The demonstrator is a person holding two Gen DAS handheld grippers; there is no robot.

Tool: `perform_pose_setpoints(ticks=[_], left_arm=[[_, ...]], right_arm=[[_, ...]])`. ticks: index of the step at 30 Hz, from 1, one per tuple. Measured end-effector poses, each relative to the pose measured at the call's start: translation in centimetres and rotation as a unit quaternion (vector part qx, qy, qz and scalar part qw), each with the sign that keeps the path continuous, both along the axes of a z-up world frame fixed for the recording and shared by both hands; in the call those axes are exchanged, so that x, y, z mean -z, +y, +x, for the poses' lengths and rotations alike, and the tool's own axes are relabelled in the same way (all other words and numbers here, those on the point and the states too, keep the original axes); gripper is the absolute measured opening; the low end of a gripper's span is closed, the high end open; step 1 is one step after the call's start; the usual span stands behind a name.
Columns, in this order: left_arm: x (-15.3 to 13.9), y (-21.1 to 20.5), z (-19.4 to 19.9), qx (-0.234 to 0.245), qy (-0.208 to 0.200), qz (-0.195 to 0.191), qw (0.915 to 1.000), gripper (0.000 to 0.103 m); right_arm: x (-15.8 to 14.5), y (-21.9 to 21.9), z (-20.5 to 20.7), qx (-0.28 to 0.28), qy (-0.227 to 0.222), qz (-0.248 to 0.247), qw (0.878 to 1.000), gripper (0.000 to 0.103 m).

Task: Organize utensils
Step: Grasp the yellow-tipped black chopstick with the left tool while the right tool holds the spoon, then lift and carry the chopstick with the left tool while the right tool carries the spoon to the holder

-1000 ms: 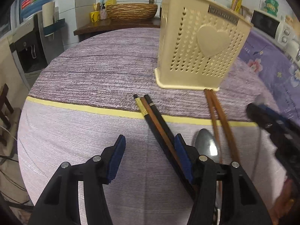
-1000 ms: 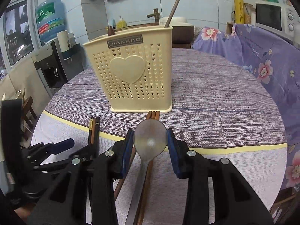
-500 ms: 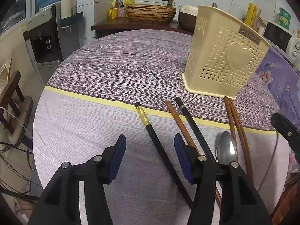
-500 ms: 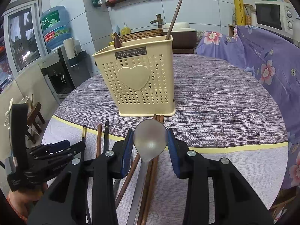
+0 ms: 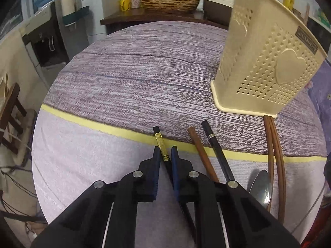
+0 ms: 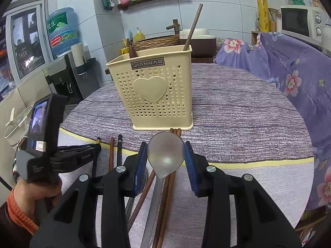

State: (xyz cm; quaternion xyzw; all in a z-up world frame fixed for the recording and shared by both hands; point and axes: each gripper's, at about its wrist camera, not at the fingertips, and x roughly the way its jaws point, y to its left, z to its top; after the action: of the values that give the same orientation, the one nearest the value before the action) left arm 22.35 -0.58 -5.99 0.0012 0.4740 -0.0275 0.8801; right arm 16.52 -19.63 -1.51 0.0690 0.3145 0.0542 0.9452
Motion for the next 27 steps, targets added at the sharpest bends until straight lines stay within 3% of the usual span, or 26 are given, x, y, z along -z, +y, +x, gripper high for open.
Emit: perform_pose_setpoints(ticks=[14, 22, 27], left_arm=[[0.1, -1.2, -0.2, 0.018, -0.01, 0.026, 0.9995, 0.011], [-0.3, -0.1, 0.6, 0.016, -0.024, -0.027, 0.9992, 0.008], [-3.7, 1.1, -0.5, 0.022, -0.072, -0.07, 0.9947, 0.008]], right_arm=[[0.0, 0.1, 0.0, 0.006, -0.001, -0.004, 1.0, 0.037], [-0.5, -0.2, -0.4, 0.006, -0.017, -0.006, 1.0, 0.037], [-1.7, -0.9, -0.7, 0.005, -0.041, -0.001, 0.999, 0.037]])
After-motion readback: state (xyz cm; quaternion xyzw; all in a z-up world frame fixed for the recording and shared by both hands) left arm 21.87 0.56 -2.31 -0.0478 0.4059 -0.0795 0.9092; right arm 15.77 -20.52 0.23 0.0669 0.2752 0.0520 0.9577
